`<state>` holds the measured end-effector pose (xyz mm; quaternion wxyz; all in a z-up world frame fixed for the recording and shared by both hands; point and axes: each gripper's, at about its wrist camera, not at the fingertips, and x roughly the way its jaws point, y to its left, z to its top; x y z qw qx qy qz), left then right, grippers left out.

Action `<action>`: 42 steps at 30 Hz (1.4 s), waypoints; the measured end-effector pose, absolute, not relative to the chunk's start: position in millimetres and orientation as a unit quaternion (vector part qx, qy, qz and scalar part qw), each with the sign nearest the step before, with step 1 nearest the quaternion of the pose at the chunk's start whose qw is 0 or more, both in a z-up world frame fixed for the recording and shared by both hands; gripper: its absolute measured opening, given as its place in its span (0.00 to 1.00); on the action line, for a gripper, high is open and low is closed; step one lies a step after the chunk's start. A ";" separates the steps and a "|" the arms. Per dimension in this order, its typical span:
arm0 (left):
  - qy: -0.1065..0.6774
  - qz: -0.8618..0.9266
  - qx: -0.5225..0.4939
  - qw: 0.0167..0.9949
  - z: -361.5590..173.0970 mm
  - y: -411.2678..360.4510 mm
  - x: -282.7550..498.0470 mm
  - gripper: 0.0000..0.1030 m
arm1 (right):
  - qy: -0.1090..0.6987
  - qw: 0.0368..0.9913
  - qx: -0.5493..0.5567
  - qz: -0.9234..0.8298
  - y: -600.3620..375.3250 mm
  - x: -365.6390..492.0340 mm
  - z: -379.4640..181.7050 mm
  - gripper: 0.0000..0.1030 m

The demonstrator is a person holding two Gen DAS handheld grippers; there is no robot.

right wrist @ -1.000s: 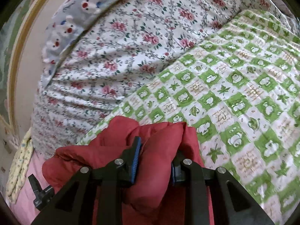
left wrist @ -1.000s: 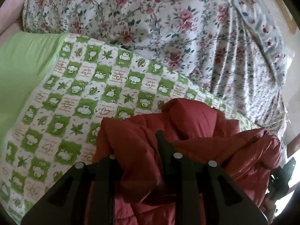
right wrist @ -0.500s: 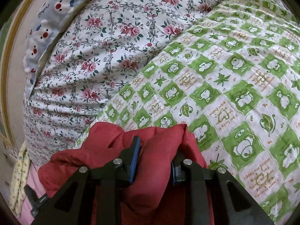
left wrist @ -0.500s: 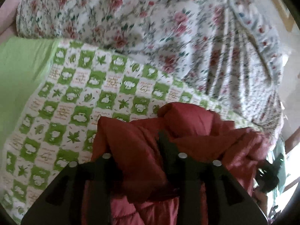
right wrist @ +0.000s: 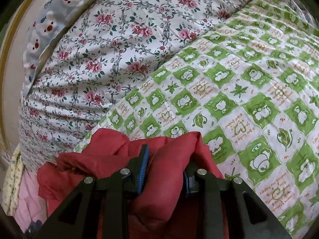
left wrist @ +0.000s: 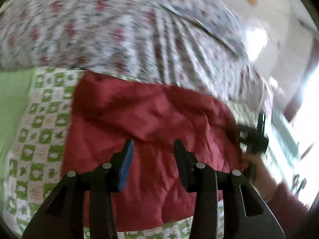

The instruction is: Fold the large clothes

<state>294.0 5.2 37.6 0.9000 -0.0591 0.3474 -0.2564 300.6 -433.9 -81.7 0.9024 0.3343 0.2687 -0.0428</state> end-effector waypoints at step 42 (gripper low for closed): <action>0.444 -0.076 -0.010 0.893 -53.4 -6.9 405.0 0.40 | 0.379 0.917 0.122 -0.016 -368.9 331.5 -83.8 0.85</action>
